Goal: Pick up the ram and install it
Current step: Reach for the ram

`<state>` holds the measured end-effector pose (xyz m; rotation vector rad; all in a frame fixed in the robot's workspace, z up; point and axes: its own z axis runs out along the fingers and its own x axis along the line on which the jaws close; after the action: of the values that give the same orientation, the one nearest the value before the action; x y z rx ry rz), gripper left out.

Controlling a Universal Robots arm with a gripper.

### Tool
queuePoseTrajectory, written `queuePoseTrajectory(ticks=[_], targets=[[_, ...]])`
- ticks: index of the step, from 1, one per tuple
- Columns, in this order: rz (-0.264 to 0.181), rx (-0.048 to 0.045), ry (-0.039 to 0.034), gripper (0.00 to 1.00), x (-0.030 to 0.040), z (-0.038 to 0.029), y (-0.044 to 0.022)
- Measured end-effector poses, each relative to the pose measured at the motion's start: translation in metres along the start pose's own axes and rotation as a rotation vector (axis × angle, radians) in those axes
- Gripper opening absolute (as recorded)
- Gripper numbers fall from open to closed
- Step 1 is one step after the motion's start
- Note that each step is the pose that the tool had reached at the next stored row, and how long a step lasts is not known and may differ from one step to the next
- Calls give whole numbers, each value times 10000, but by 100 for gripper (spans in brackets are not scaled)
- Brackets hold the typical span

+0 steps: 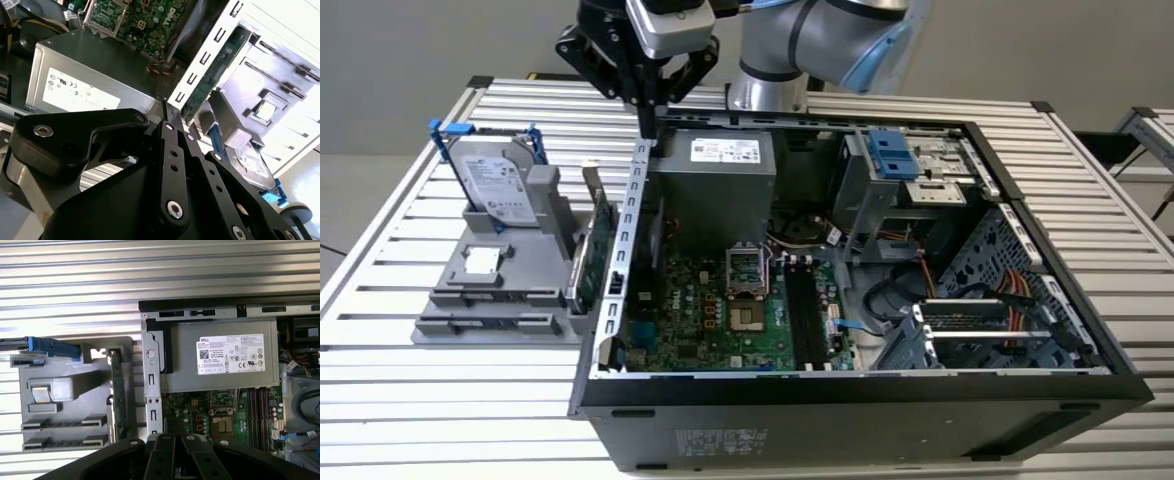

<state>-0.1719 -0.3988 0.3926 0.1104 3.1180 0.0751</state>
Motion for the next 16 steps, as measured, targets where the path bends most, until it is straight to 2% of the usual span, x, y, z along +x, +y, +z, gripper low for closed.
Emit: queuePoseTrajectory(ticks=[16], targets=[[0,1,0,0,79,-2,-6]])
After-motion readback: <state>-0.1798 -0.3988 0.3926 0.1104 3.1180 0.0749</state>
